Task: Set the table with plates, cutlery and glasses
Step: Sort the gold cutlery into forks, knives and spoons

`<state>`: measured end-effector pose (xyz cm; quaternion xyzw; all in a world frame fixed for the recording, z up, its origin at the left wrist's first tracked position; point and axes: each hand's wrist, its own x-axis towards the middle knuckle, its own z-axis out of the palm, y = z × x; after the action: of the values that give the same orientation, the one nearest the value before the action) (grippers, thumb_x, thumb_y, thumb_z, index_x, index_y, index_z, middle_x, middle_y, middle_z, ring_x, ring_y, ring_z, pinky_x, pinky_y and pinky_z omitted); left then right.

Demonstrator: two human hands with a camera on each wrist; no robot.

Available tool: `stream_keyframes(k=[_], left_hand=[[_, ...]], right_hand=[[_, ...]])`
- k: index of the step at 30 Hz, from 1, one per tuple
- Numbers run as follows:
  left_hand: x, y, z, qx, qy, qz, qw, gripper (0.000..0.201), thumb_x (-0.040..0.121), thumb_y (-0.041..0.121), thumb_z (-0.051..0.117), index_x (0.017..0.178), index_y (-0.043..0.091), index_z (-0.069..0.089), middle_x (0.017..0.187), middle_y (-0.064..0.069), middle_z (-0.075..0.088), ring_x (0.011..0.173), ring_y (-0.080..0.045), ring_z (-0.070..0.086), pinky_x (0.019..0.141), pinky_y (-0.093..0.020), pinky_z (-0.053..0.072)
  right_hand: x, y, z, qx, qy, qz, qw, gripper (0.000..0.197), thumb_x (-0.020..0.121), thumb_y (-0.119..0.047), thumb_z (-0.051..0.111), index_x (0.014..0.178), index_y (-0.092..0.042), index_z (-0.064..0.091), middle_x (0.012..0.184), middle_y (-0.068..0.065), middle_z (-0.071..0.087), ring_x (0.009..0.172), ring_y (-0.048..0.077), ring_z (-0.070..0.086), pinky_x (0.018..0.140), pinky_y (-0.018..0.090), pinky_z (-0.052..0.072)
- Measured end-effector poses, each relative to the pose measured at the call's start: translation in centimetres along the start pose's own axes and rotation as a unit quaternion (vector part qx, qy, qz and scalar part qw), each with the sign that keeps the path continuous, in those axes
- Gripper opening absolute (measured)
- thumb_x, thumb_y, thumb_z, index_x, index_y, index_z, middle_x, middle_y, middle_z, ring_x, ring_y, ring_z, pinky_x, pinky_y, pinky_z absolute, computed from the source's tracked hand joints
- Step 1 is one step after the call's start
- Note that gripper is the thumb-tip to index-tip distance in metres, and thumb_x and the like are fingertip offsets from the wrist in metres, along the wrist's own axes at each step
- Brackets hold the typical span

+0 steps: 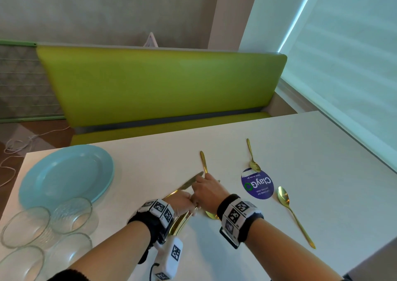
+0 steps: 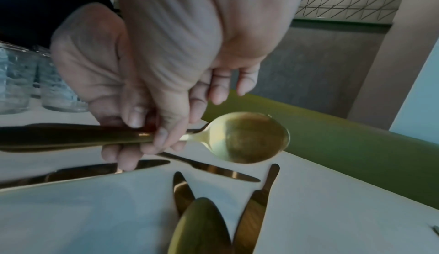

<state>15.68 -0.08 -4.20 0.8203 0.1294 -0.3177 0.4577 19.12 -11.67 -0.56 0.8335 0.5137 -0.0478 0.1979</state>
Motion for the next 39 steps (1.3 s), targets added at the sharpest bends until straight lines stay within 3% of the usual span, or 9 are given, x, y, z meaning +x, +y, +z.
stream_keyframes(k=[3, 8, 15, 20, 22, 25, 29, 36, 39], left_hand=[[-0.1, -0.3, 0.7, 0.006, 0.002, 0.014, 1.0, 0.012, 0.071, 0.011, 0.068, 0.077, 0.018, 0.061, 0.078, 0.002, 0.062, 0.078, -0.012, 0.054, 0.072, -0.023, 0.042], [-0.5, -0.6, 1.7, -0.007, -0.011, 0.038, 0.999, 0.015, 0.073, 0.007, 0.063, 0.075, 0.021, 0.059, 0.083, -0.002, 0.066, 0.085, -0.016, 0.059, 0.088, -0.032, 0.049], [-0.6, -0.8, 3.5, -0.044, -0.033, 0.048, 0.997, 0.025, 0.084, -0.003, 0.051, 0.068, 0.016, 0.055, 0.069, 0.0, 0.059, 0.063, -0.009, 0.055, 0.063, -0.018, 0.046], [-0.3, -1.2, 4.4, -0.073, -0.002, 0.04, 0.997, 0.027, 0.089, -0.002, 0.051, 0.071, 0.017, 0.057, 0.075, 0.001, 0.06, 0.068, -0.007, 0.057, 0.062, -0.016, 0.05], [-0.3, -1.2, 4.4, -0.117, 0.016, 0.022, 0.993, 0.024, 0.09, -0.002, 0.051, 0.075, 0.014, 0.059, 0.078, -0.001, 0.06, 0.074, -0.01, 0.058, 0.064, -0.018, 0.053], [-0.3, -1.1, 4.1, -0.165, 0.043, 0.002, 0.985, 0.017, 0.093, -0.001, 0.049, 0.083, 0.009, 0.06, 0.079, -0.003, 0.058, 0.076, -0.013, 0.057, 0.066, -0.024, 0.053], [-0.1, -0.9, 3.8, -0.228, 0.045, -0.031, 0.972, 0.011, 0.095, 0.004, 0.047, 0.089, 0.008, 0.056, 0.075, -0.005, 0.055, 0.068, -0.013, 0.053, 0.062, -0.028, 0.051], [-0.1, -0.7, 3.8, -0.26, 0.061, -0.03, 0.963, 0.023, 0.098, 0.009, 0.043, 0.077, 0.009, 0.052, 0.068, -0.006, 0.052, 0.06, -0.016, 0.05, 0.055, -0.027, 0.047], [-0.2, -0.3, 3.4, -0.288, 0.065, -0.033, 0.955, 0.02, 0.098, 0.007, 0.042, 0.08, 0.008, 0.051, 0.068, -0.008, 0.052, 0.058, -0.016, 0.05, 0.052, -0.027, 0.045]], right_hand=[[-0.3, -0.6, 0.7, 0.016, 0.005, 0.012, 1.0, 0.025, 0.045, -0.038, 0.089, 0.045, -0.028, 0.066, 0.049, -0.013, 0.056, 0.057, 0.01, 0.058, 0.055, 0.023, 0.048], [-1.4, -1.3, 2.1, 0.051, 0.021, 0.035, 0.998, 0.025, 0.041, -0.038, 0.087, 0.041, -0.029, 0.063, 0.045, -0.013, 0.051, 0.051, 0.009, 0.054, 0.054, 0.02, 0.045], [-3.8, -2.0, 3.9, 0.129, 0.09, 0.082, 0.984, 0.023, 0.042, -0.039, 0.087, 0.052, -0.033, 0.067, 0.05, -0.015, 0.054, 0.051, 0.005, 0.057, 0.058, 0.019, 0.049], [-6.5, -0.9, 4.3, 0.252, 0.159, 0.241, 0.924, 0.021, 0.055, -0.034, 0.087, 0.068, -0.029, 0.071, 0.066, -0.013, 0.065, 0.062, 0.006, 0.064, 0.065, 0.021, 0.04], [-7.8, 0.1, 4.9, 0.28, 0.08, 0.326, 0.9, 0.015, 0.08, -0.03, 0.07, 0.092, -0.022, 0.071, 0.093, -0.006, 0.068, 0.09, 0.014, 0.065, 0.081, 0.025, 0.036], [-9.7, 0.5, 6.2, 0.322, -0.073, 0.395, 0.857, 0.026, 0.089, -0.025, 0.057, 0.114, -0.022, 0.063, 0.12, -0.003, 0.063, 0.112, 0.017, 0.058, 0.099, 0.029, 0.04], [-9.9, -0.6, 7.4, 0.372, -0.111, 0.432, 0.814, 0.025, 0.088, -0.029, 0.06, 0.112, -0.024, 0.064, 0.118, -0.001, 0.064, 0.107, 0.018, 0.061, 0.096, 0.028, 0.047], [-8.4, -2.1, 7.7, 0.329, -0.111, 0.437, 0.83, 0.024, 0.094, -0.018, 0.046, 0.11, -0.018, 0.063, 0.114, 0.004, 0.065, 0.107, 0.023, 0.061, 0.093, 0.031, 0.046], [-8.2, -1.8, 7.4, 0.359, -0.114, 0.452, 0.809, 0.017, 0.093, -0.019, 0.049, 0.101, -0.018, 0.065, 0.108, 0.003, 0.065, 0.1, 0.021, 0.062, 0.09, 0.031, 0.05]])
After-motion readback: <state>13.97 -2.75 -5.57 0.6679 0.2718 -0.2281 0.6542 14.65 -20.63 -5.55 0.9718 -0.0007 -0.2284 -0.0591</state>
